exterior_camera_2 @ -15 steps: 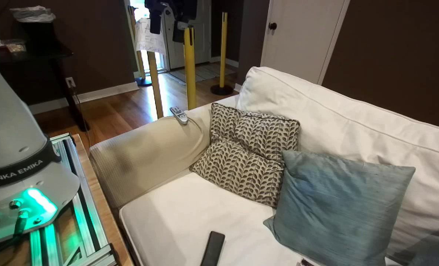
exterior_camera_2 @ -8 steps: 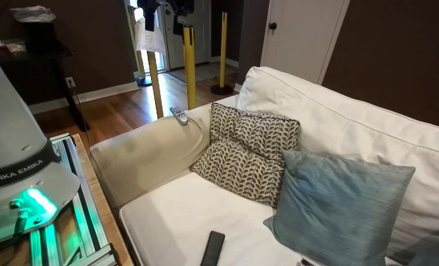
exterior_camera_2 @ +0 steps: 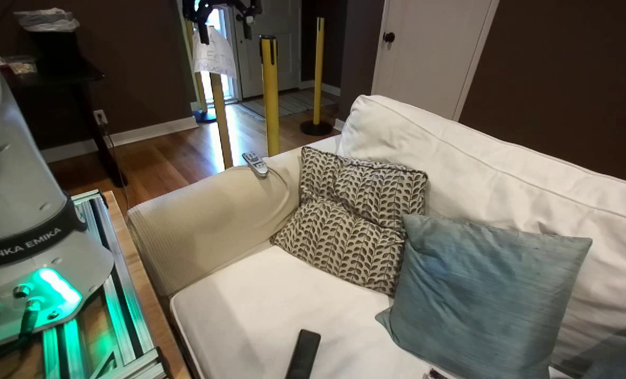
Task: Move the remote from the arm rest to the backrest of the couch
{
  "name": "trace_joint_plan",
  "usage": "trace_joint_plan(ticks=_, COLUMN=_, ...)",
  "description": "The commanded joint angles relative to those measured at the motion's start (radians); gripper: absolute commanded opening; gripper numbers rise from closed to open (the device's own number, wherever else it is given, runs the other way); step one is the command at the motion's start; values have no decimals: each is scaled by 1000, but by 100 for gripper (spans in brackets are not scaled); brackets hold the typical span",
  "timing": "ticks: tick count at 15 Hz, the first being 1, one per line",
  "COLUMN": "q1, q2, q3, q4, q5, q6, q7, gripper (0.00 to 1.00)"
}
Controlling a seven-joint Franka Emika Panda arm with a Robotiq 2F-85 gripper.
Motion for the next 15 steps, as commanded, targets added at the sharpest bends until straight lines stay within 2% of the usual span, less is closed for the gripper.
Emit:
trace_joint_plan(ticks=1, q1=45, q2=57, q3=41, q4=-6, q5=-81, q6=109, q7=-52, gripper=100)
trace_joint_plan(ticks=5, q1=81, q2=74, q3=55, q4=-49, q5=-120, q6=313, q7=-133, gripper=100)
trace_joint_plan(ticks=8, q1=111, q2=82, q3=26, q4=-90, q5=-20, q6=488, q7=-252, gripper=100)
trace_joint_plan(ticks=9, q1=88, q2=84, q3=52, q4=-57, q5=-71, q6=414, q7=-172, gripper=100)
trace_joint_plan(ticks=15, q1=87, q2=87, q3=51, q4=-58, q5=-67, q6=428, q7=-179, gripper=100)
